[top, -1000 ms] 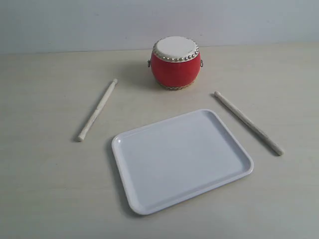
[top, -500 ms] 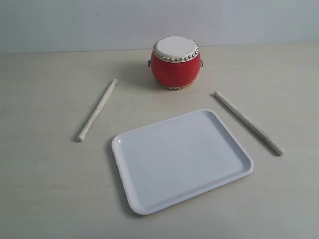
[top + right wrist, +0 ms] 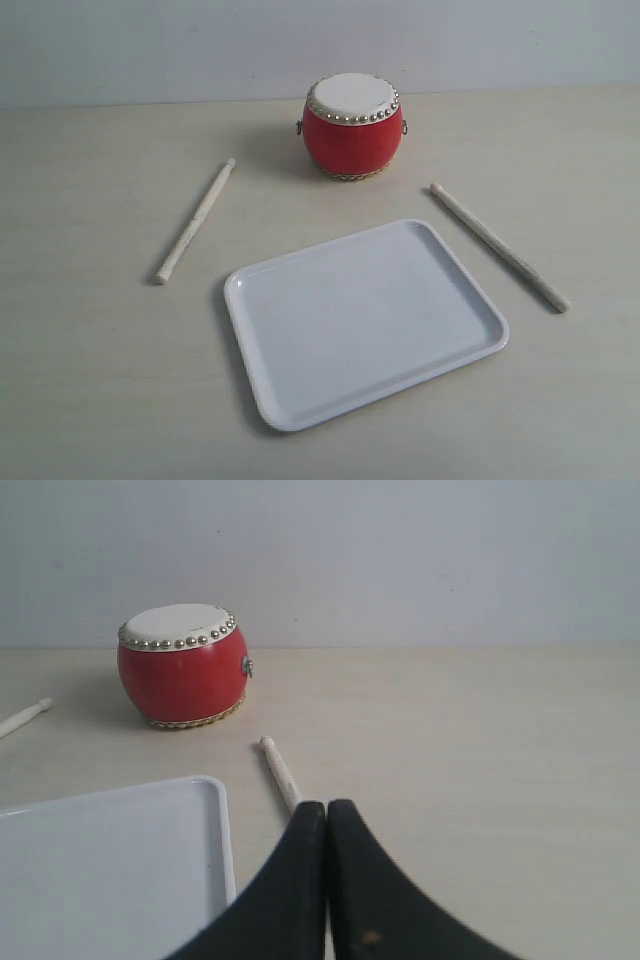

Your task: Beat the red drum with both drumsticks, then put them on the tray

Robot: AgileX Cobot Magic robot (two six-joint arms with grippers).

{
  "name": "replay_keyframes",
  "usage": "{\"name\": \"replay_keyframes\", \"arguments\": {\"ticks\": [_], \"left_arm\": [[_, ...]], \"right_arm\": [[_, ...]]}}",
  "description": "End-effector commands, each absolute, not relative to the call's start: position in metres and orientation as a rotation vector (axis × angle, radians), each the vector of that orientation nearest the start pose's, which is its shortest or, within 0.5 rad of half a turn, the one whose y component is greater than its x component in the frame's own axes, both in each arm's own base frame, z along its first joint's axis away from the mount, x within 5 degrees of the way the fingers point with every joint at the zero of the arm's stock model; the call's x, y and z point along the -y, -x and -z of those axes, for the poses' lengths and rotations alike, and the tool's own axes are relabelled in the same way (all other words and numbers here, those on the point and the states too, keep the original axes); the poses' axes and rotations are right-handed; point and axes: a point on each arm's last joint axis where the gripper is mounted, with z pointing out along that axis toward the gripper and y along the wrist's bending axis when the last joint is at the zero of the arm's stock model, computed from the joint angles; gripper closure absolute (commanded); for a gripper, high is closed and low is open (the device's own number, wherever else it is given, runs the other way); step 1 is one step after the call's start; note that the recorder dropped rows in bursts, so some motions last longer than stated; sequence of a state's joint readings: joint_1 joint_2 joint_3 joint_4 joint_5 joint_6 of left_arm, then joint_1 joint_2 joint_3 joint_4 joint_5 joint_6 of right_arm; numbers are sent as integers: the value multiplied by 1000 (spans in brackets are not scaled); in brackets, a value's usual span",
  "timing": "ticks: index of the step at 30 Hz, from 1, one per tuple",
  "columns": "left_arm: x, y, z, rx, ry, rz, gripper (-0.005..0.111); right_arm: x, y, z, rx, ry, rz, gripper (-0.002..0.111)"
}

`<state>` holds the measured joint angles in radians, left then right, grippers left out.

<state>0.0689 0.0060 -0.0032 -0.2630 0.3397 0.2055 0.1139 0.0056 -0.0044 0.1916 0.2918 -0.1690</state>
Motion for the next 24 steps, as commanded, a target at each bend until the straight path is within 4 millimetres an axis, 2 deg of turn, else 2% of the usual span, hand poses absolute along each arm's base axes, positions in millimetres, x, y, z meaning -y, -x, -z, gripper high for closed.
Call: {"name": "replay_keyframes", "arguments": {"ticks": [1,12,17,19,22,24], "left_arm": [[4,-54,-184,-1806,43,61,106],[3,-55,-187,-1775,50,57,106],[5,-56,-197,-1648,227,248,106],[2,-57,-203,-1577,241,221,106],[-3,-56,-211,-1460,408,350,106],[-5,-56,-214,-1418,430,351,106]], "right_arm": [[-11,-54,-187,-1765,122,-138,108],[-11,-54,-187,-1765,122,-138,108],[-11,-54,-187,-1765,124,-137,108],[-11,-54,-187,-1765,124,-137,108],[-11,-54,-187,-1765,124,-137,108],[-11,-54,-187,-1765,121,-139,108]]}}
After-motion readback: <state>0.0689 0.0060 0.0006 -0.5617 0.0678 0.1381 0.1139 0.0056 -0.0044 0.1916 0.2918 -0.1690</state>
